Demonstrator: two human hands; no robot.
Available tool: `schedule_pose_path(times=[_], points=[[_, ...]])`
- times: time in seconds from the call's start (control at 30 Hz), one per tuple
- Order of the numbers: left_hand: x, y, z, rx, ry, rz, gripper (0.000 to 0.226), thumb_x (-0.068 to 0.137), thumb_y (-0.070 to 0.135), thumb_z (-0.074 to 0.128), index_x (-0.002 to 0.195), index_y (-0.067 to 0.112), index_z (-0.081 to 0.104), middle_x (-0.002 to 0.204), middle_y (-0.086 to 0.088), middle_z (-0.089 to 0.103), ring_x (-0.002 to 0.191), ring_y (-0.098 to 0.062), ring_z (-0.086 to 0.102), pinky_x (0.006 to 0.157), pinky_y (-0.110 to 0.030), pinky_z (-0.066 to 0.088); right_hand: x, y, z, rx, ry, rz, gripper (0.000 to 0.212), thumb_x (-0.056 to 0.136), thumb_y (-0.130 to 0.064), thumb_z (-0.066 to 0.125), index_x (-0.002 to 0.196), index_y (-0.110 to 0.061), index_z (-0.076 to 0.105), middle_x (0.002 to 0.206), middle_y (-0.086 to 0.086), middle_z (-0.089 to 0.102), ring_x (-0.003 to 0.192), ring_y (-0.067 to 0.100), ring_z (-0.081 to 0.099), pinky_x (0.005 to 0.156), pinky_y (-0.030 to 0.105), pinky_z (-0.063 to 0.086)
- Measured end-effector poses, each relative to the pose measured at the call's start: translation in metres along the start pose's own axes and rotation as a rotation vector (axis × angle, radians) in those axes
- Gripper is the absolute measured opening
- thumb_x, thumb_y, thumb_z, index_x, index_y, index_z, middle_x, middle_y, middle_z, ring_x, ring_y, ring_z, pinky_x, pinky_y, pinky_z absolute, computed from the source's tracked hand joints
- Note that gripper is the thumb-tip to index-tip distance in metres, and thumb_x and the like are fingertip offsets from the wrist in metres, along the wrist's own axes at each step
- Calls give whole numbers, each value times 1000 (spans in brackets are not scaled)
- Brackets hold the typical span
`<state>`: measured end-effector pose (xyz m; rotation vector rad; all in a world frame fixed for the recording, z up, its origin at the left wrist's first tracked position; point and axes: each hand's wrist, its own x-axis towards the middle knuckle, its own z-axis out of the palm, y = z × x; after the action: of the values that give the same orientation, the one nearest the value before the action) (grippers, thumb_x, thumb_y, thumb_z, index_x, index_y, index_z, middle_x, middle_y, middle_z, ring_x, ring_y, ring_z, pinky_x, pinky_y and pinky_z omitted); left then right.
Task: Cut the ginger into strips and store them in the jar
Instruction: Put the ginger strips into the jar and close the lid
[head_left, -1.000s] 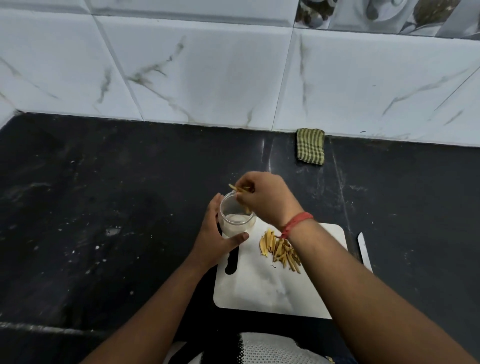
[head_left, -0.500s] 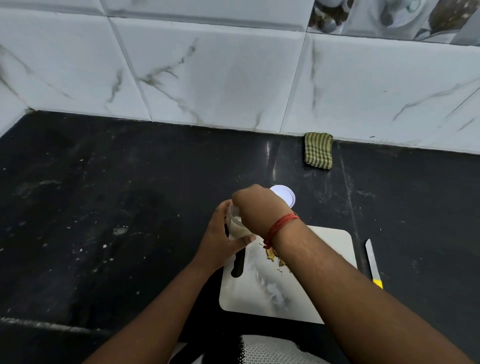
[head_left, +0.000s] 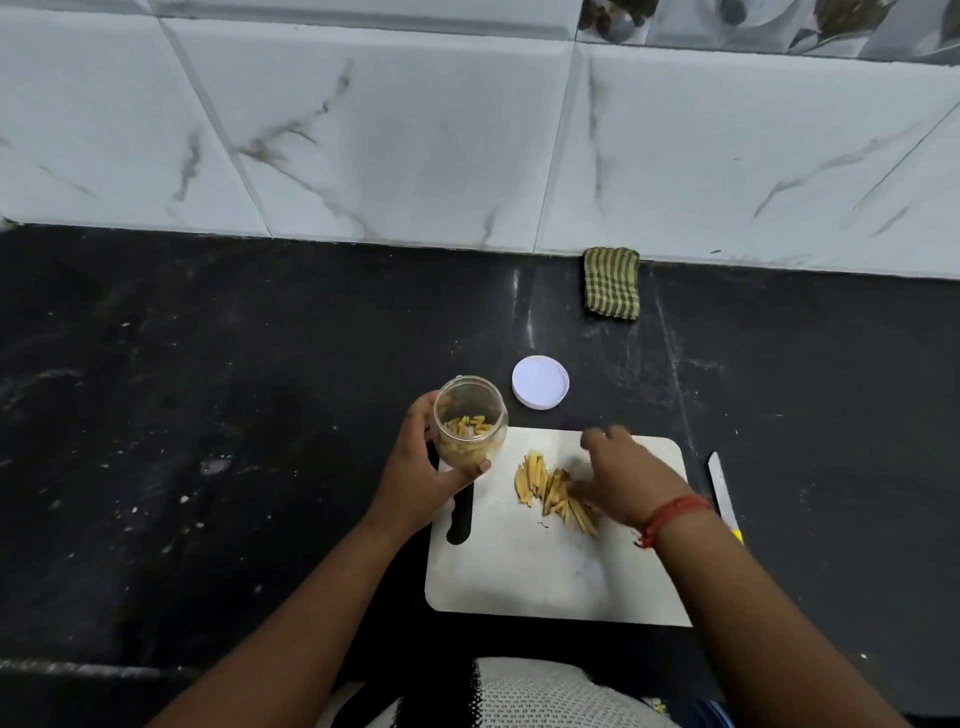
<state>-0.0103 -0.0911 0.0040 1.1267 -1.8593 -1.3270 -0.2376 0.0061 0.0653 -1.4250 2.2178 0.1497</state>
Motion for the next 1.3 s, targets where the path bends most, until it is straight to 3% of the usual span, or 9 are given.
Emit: schedule_pose_path(times=[0.1,0.3,0.43,0.57,0.67,0.8,0.97,1.17,1.3], points=[[0,1,0,0,-6,-12,87,75,30,90,144,35,38,143,18,49,131,-3,49,105,-27,46,-12,5,25,-55,-54,41,66,74,-41,74,124,-16,38,120,10,40,99,35,59,78,37,48],[0,1,2,5,-15,-20,91,74,34,90,146,34,35,145,14,48,133,-4,48,107,-28,45,-12,0,35,87,72,-35,35,85,-3,51,119,-10,45,115,11,44,85,31,60,66,30,43],[-1,0,3,5,-10,-26,93,71,42,89,146,34,35,146,13,48,134,-6,48,107,-28,45,-5,2,32,165,110,-53,30,88,-7,50,117,-9,54,113,11,50,92,30,58,78,30,45],[-1,1,3,8,-6,-27,89,74,34,90,144,39,35,145,16,47,132,-4,48,105,-25,44,-8,-9,40,14,159,-71,39,90,-37,58,122,-18,47,115,9,46,101,33,51,83,37,46],[-1,4,3,12,-6,-35,89,75,31,91,142,43,33,146,16,47,132,-3,47,103,-20,43,-9,-14,50,-27,258,-116,25,89,-20,53,114,-17,51,111,6,46,95,28,49,76,35,45],[-1,4,3,14,-4,-42,90,75,30,91,141,45,32,145,16,47,132,-3,48,102,-18,43,-3,-12,48,42,256,-178,23,82,-2,47,100,-15,53,97,6,49,83,28,50,64,30,37],[-2,3,3,0,-11,-45,90,73,34,90,141,46,33,146,14,48,133,-8,49,106,-27,45,2,-3,40,212,223,-146,17,78,-9,59,94,-16,61,88,2,54,80,24,56,65,29,42],[-2,5,3,-2,-9,-38,90,72,36,90,142,44,34,146,15,48,133,-8,49,105,-27,46,4,7,24,633,104,-28,18,75,-4,68,82,-20,65,72,-2,63,69,19,64,65,25,53],[-2,6,3,2,-7,-38,91,69,44,88,143,42,35,145,14,49,132,-9,50,105,-26,46,2,8,10,938,-13,-15,13,79,1,72,87,-6,66,69,1,62,52,13,61,55,18,50]])
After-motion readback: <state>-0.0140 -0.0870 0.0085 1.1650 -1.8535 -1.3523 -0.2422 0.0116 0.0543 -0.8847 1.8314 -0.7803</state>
